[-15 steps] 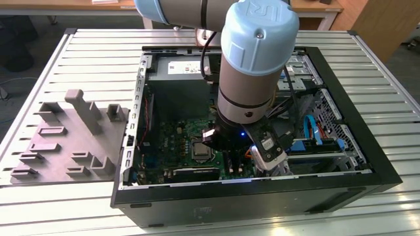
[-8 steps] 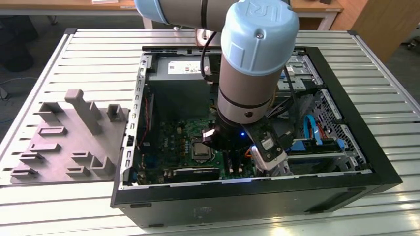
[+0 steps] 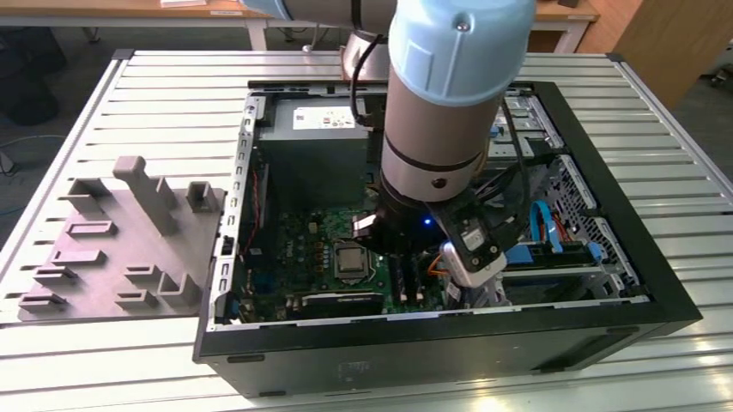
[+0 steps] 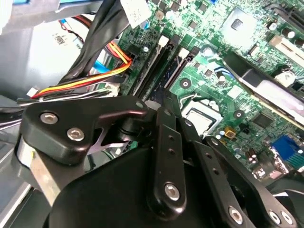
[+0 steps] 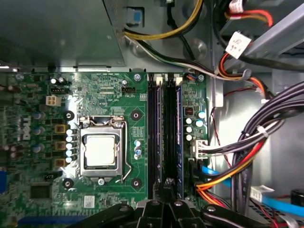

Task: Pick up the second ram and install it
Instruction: 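Press down the second ram until it locks into place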

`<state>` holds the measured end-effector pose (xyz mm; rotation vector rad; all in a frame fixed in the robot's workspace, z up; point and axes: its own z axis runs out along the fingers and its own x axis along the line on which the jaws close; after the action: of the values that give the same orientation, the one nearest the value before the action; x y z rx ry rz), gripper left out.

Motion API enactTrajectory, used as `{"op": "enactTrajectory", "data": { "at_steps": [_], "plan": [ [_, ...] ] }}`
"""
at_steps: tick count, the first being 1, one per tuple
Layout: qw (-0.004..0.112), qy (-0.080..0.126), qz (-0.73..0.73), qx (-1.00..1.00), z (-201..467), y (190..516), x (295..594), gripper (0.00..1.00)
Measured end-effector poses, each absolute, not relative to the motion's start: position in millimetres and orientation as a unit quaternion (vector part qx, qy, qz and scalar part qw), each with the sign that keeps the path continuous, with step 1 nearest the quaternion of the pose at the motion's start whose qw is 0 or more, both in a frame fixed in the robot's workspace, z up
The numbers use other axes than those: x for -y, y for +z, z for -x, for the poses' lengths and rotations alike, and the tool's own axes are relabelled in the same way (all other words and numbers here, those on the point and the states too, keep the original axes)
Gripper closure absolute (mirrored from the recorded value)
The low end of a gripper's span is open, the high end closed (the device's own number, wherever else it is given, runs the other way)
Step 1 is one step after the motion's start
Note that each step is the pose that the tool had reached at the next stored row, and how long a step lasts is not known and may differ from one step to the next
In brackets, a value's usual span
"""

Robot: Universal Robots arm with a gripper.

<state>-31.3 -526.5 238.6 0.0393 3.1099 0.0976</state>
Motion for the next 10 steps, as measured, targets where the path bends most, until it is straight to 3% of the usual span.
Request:
{"op": "enactTrajectory", "data": {
  "at_steps": [10],
  "plan": [
    [0.015, 0.031, -0.013, -0.999, 31.2, 238.7, 517.4, 0.89]
  ]
}}
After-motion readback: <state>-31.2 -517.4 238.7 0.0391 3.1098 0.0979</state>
